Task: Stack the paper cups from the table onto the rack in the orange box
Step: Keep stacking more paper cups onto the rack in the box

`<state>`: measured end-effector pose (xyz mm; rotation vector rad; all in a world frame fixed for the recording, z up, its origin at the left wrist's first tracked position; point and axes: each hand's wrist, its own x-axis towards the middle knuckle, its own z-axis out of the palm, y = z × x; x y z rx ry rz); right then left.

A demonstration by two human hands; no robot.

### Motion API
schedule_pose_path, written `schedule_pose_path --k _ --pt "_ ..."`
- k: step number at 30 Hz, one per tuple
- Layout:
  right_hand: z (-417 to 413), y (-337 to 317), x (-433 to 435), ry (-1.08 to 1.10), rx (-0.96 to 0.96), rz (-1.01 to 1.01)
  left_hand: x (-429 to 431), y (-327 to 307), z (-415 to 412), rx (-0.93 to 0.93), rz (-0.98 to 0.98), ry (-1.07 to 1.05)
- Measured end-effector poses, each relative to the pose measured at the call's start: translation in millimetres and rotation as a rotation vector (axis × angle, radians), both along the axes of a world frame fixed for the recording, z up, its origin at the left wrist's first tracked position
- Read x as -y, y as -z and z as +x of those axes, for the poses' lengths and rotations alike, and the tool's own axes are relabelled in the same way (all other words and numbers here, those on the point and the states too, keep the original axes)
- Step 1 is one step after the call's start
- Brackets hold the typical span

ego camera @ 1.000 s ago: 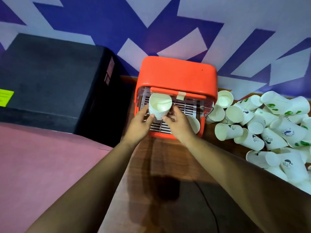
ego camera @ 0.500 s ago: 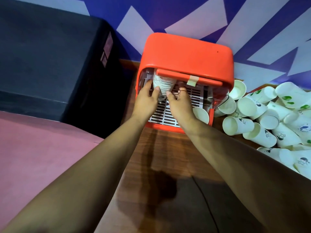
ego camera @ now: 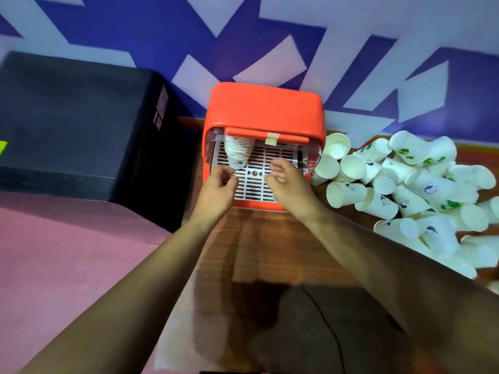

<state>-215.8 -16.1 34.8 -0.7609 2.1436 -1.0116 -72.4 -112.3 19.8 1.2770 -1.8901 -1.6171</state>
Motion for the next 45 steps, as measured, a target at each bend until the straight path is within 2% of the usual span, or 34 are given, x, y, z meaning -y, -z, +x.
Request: schedule_pose_path --k 4,8,13,19,24,28,32,34,38,42,45 --pt "-30.9 -34.9 -63.0 0.037 -0.072 0.001 -26.1 -35.0 -20.1 -0.001 -0.032 0.123" --pt "-80.8 -58.6 -122.5 0.148 -0.227 0.081 -58.0 -65.2 -70.1 0.003 -0.049 0.268" --pt "-150.1 -62.1 -175.1 0.165 -0.365 0.170 -104.0 -66.8 -146.6 0.054 -0.065 0.395" --pt "-205.2 -36.1 -184.6 -0.014 -0.483 0.311 -123.7 -30.1 -224.3 0.273 -0.386 0.541" --pt "-226.4 -2.1 -179.6 -0.068 -0.557 0.309 -131.0 8.6 -264.8 0.481 -0.570 0.723" --pt "-245.8 22.3 -193.6 -0.110 -0.673 0.357 -128.4 28.7 -271.6 0.508 -0.670 0.654" --pt "-257.3 36.8 -207.6 -0.187 -0.765 0.349 -132.3 25.7 -262.7 0.283 -0.766 0.507" --pt "-261.2 34.7 -205.4 -0.166 -0.825 0.313 -137.8 15.5 -253.6 0.144 -0.729 0.395" --pt "-266.7 15.6 -196.7 -0.071 -0.808 0.157 -147.5 -9.9 -229.5 0.002 -0.404 0.252" --pt "-263.6 -20.9 -198.8 0.072 -0.610 0.013 -160.0 -35.6 -205.0 -0.165 -0.014 0.108" --pt "-251.2 -45.8 -202.2 0.027 -0.400 -0.101 -170.5 -52.7 -182.9 -0.254 0.152 0.029"
